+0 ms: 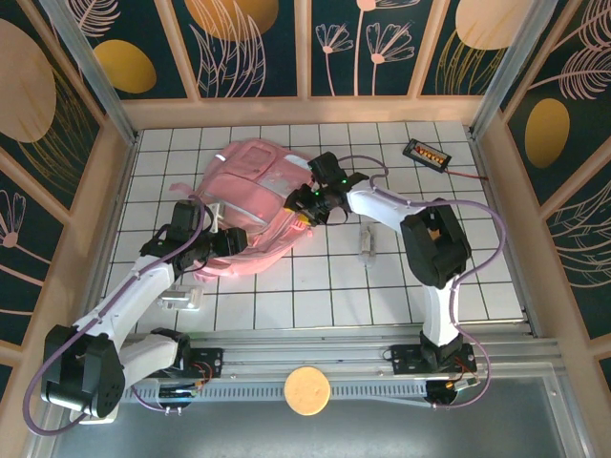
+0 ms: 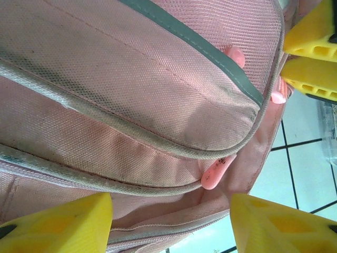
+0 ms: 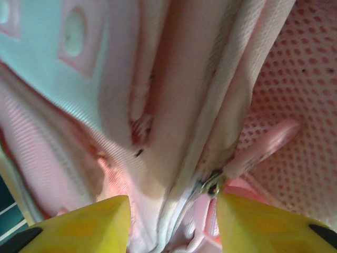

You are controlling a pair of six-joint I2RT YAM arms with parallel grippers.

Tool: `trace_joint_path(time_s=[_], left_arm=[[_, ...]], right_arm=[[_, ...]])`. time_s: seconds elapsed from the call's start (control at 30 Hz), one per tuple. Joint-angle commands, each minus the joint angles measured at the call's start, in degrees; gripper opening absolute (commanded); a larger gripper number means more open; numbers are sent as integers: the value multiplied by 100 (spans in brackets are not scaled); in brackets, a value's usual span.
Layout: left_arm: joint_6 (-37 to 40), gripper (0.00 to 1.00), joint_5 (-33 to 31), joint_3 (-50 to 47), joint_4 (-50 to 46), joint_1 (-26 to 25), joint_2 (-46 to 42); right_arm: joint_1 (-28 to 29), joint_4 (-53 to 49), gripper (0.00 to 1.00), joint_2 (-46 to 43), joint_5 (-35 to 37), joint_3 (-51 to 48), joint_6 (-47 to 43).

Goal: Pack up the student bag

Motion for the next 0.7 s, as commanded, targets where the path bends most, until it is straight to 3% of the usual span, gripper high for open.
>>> trace_joint_path(time_s=[0.0, 0.17, 0.3, 0.47, 0.67], left_arm=[[126, 61, 5, 138, -128, -30, -108], [134, 61, 32, 130, -106, -31, -35], [221, 61, 62, 264, -124, -31, 130], [342, 62, 273, 453, -63, -48, 383], [397, 62, 305, 859, -144, -514, 881]], right_arm=[[-14, 26, 46, 241, 380, 162, 65], [-75, 128, 25, 535, 621, 412, 96], [-29, 254, 0, 497, 666, 520, 115], [46, 168, 0, 257, 643, 595, 122], [134, 39, 0, 51, 605, 752, 175]])
